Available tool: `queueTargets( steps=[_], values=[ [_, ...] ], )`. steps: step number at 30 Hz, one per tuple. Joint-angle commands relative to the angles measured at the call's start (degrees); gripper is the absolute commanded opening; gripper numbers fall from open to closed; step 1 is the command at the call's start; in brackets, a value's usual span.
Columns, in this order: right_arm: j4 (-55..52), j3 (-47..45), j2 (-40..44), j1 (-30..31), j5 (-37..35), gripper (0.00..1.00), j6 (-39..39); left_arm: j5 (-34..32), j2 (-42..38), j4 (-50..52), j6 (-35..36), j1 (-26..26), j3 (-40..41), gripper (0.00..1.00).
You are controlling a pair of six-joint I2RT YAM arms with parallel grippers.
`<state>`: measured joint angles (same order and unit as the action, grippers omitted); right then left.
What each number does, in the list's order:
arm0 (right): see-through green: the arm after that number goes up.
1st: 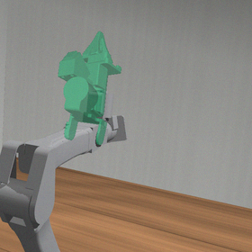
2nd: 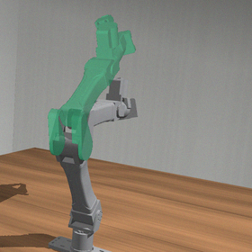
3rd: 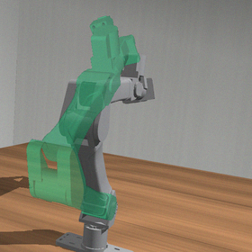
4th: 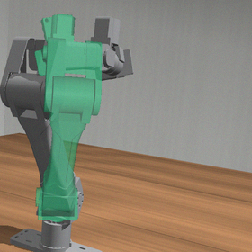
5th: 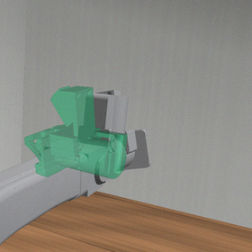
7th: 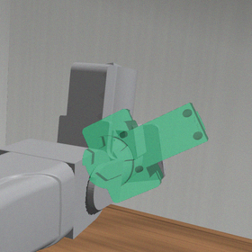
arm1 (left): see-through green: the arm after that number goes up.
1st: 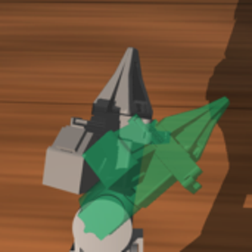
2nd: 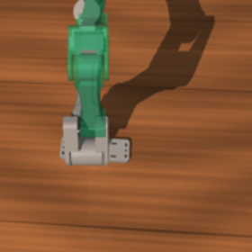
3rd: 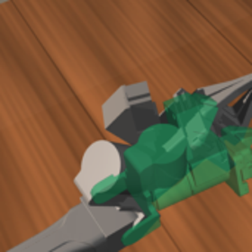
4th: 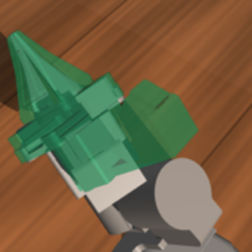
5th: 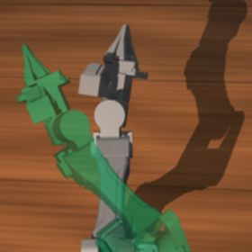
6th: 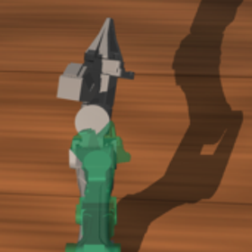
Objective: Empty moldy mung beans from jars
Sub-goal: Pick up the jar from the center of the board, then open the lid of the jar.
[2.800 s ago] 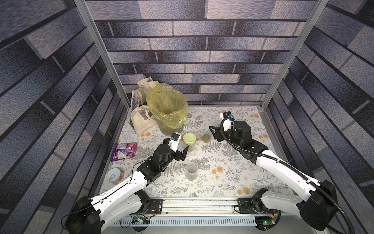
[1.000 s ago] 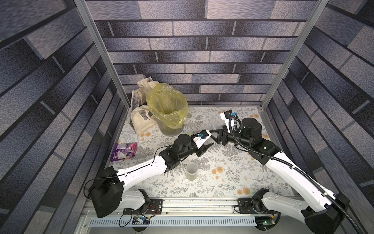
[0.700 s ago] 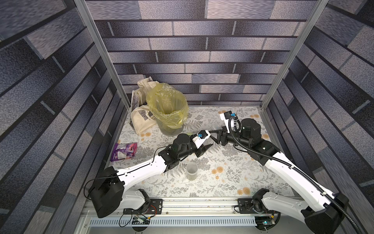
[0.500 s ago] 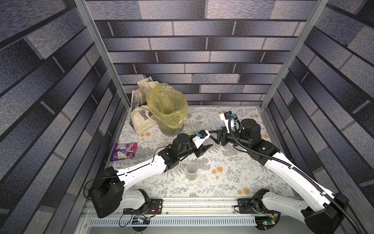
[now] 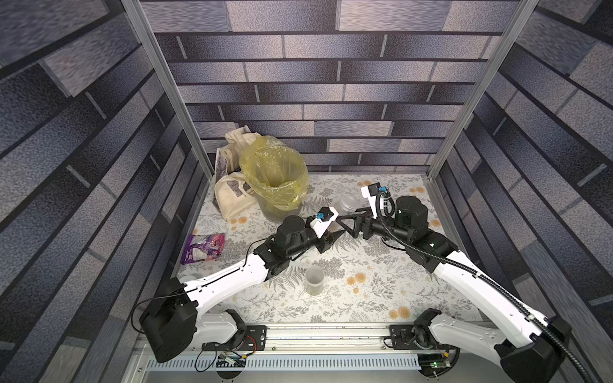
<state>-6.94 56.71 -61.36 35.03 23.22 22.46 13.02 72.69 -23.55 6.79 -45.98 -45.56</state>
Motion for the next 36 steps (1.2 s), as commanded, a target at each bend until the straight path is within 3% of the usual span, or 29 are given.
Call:
queueTargets(
  steps=[1,5,10,13,19,28,36],
  values=[
    [1.51,-0.18,1.28,0.24,0.84,0.83,2.51,-3.40,-2.17,-0.08,-0.94,0.16,0.73,0.50],
    [5.77,-3.60,4.69,0.26,1.32,0.83,3.91,-6.02,-2.49,0.90,-0.72,0.17,1.33,0.51],
    [16.71,-12.89,13.39,0.30,-8.95,0.85,3.33,-6.38,-2.89,2.01,-0.96,0.16,2.14,0.53],
    [19.65,-14.78,15.37,0.30,-11.20,0.85,3.63,-6.55,-2.50,3.70,-1.54,0.18,2.18,0.54],
    [24.92,-15.00,12.46,0.31,-9.56,0.82,5.59,-6.31,-1.39,3.72,-2.57,-0.01,3.15,0.54],
    [25.77,-11.24,4.63,0.30,-6.37,0.67,8.59,-6.45,-0.67,4.21,-2.90,-0.59,2.52,0.55],
    [29.04,-11.93,3.61,0.24,-4.52,0.66,10.68,-7.31,0.37,5.36,-2.92,-0.56,1.70,0.54]
  ],
)
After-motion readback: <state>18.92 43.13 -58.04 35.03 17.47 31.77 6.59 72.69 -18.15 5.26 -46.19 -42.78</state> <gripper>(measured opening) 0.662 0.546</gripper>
